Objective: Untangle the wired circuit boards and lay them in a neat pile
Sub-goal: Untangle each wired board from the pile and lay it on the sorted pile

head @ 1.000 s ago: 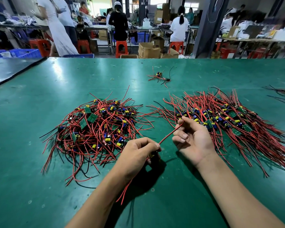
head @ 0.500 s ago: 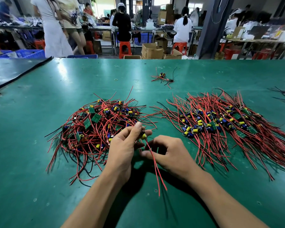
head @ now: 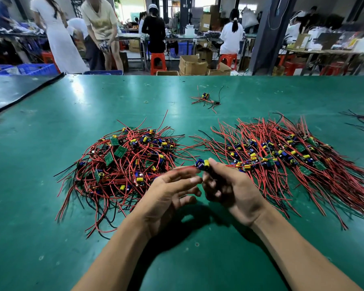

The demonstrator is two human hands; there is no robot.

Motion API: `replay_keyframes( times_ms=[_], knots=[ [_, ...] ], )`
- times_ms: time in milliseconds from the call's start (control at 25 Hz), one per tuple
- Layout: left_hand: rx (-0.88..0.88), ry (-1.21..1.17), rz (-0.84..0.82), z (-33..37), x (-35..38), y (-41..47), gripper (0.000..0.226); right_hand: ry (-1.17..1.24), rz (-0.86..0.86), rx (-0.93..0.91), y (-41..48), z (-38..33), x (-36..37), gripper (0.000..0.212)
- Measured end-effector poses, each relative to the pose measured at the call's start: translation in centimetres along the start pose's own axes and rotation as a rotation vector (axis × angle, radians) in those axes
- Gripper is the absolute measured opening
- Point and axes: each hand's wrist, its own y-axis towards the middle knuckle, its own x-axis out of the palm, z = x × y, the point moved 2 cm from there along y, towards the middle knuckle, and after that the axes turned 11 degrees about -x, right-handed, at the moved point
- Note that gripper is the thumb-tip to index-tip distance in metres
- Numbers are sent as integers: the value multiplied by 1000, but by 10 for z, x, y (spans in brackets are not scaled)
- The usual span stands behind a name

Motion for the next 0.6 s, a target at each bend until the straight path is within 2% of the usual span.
replay_keyframes(
  times_ms=[40, 120, 240, 520, 600],
  knots=[
    [-41, -10, -24, 0, 2, 0, 15, -2, -57, 29, -2, -1, 0, 26],
    [-112, 49, -68, 0, 4, 0, 26, -24, -165, 87, -6, 0, 4, 22],
    [-117, 95, -112, -2, 5, -3, 37, -30, -230, 109, -8, 0, 9, 20],
    [-65, -17, -46, -5, 2, -1, 24, -126, -97, 84, -1, 6, -1, 11],
    [-51, -8, -10, -6, -1, 1, 26, -221, -42, 21, 2, 8, -5, 22]
  ],
)
